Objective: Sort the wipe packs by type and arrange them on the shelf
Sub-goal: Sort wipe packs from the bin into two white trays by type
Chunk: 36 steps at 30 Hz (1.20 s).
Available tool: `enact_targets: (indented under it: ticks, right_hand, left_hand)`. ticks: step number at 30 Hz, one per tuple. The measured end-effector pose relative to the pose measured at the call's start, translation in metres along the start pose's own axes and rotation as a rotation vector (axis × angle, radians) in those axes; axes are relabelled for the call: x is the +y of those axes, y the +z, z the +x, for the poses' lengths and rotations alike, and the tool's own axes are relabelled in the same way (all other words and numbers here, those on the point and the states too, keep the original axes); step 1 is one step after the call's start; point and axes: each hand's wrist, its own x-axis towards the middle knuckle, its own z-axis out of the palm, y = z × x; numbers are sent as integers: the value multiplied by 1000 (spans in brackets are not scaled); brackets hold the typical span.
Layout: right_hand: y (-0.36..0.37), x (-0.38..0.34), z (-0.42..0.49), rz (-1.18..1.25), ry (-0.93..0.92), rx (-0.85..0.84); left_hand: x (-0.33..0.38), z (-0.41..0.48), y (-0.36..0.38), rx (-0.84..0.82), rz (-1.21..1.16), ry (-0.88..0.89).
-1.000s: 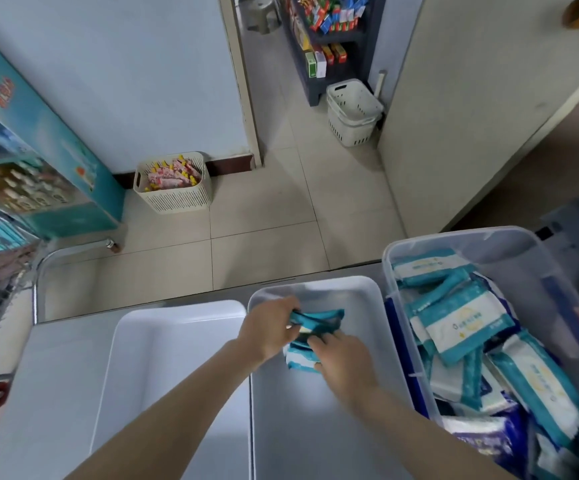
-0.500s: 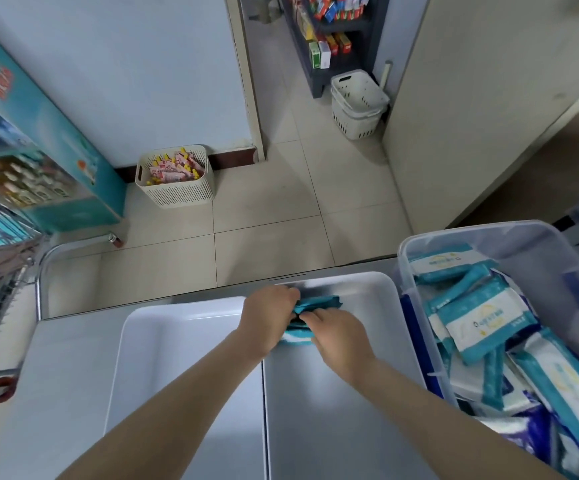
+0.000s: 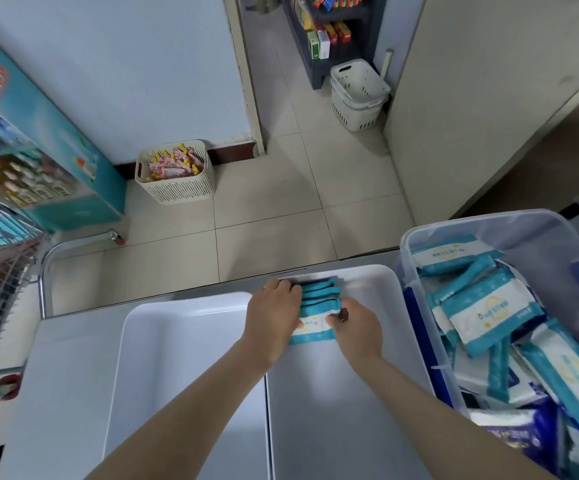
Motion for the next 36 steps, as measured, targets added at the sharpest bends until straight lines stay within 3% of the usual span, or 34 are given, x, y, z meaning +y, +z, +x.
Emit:
enact_targets:
  ticks: [8,13,17,21,23,28,31,36]
  right_hand:
    - [-15,8,-17,113,-10,-74]
    - [-51,7,-64,233,-183,21]
    - [-110,17,-87,323,-187,136]
    - [-169,54,-67,234,-116,318]
    - [-191,79,-47,117,-77,373]
    - [-223,117,-9,2,46,261]
    - [-223,124,-4,-32,88,127]
    - [-220,128,-3,22,-29,134]
  left_hand:
    - [7,-7,19,156,43,-33]
    - [13,-14,23,143,4,4]
    - [20,-19,26,106,-21,-48]
    - [50,-32,18,167,-169,-111]
    - [75,-34,6,266,-302,-45]
    - [157,-11,-49,384,-517,164]
    - [198,21,-79,228,-491,112]
    - [234,59,-81,-63,-269,-12]
